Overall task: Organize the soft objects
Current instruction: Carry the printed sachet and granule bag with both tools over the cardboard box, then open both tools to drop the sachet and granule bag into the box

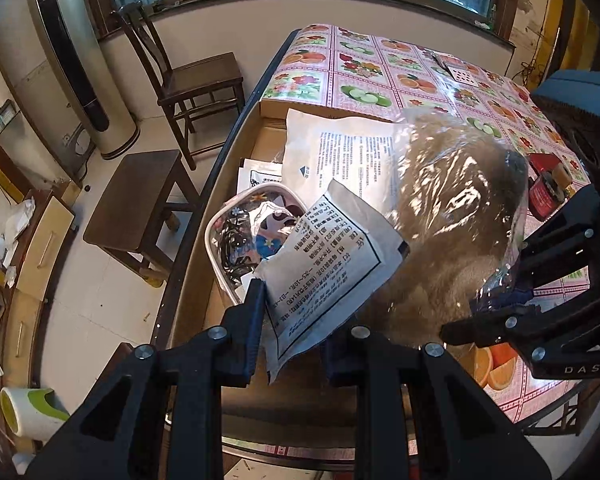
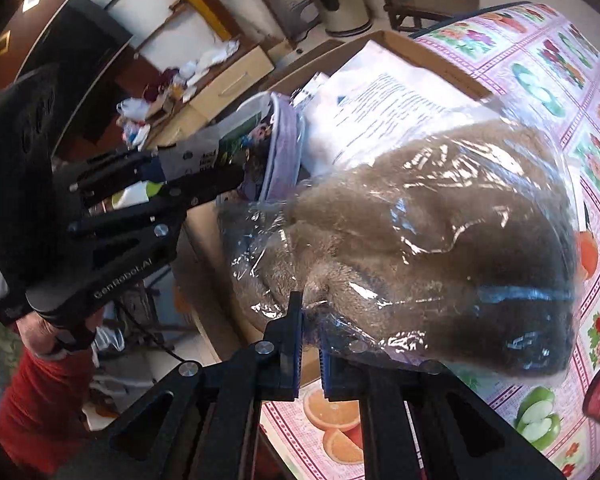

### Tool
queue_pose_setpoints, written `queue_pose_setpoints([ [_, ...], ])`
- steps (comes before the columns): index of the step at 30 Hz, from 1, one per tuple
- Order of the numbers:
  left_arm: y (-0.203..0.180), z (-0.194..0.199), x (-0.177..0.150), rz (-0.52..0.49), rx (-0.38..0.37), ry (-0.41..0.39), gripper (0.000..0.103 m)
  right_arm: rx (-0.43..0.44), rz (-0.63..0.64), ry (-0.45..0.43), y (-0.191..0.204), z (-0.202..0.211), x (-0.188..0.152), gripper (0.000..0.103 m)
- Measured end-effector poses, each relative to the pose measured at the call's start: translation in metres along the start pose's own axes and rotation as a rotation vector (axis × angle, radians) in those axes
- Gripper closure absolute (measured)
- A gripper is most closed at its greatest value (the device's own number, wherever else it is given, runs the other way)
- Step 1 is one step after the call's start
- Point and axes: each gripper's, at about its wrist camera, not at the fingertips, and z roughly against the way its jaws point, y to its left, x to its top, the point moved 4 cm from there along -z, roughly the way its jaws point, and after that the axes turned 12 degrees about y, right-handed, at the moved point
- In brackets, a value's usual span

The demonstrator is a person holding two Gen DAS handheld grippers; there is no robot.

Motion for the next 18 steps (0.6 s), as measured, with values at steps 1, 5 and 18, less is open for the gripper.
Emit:
queue_pose_setpoints([
  [1, 0.001, -0.001, -0.001, 0.002, -0.002, 0.002, 0.081, -0.006, 0.025, 0.024, 0.005, -0.003, 0.0, 0.096],
  [5, 0.0, -0.008, 0.001, 0.006, 0.001, -0.007, 0.078, -0.022, 0.014, 0.038, 0.007, -0.006, 0.01, 0.091],
  [18, -0.008, 0.002, -0.003, 0.022, 0.052, -0.059, 0.021, 0.071, -0.161, -0.139, -0.038, 0.033, -0.028, 0.061],
])
